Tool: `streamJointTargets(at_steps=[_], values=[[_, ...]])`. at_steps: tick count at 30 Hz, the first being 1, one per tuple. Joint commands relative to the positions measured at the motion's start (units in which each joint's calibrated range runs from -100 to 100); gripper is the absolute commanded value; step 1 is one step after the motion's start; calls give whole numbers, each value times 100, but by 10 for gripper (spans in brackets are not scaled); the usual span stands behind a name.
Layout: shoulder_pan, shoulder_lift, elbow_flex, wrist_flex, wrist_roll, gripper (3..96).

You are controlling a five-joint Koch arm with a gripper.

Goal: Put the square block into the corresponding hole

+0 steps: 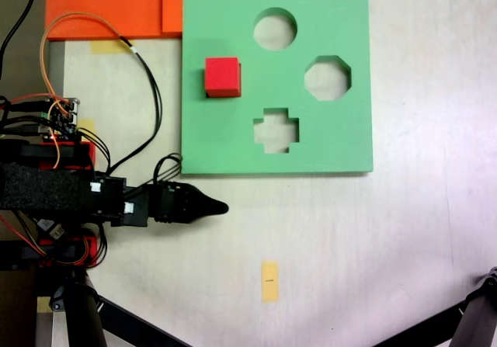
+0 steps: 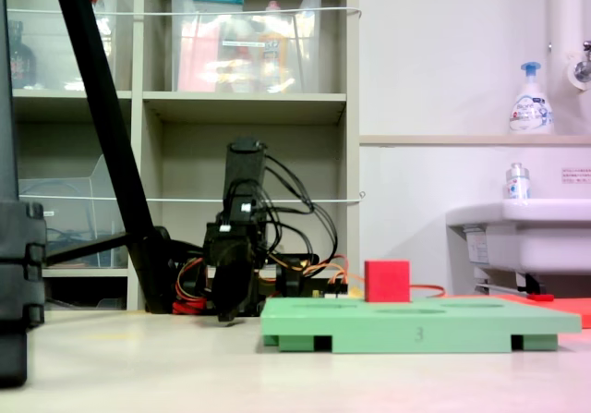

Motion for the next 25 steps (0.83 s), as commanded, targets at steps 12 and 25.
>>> streamJointTargets(at_steps=[12, 25], values=[[176, -82, -98, -1148, -20, 494], [176, -82, -98, -1273, -15, 494]])
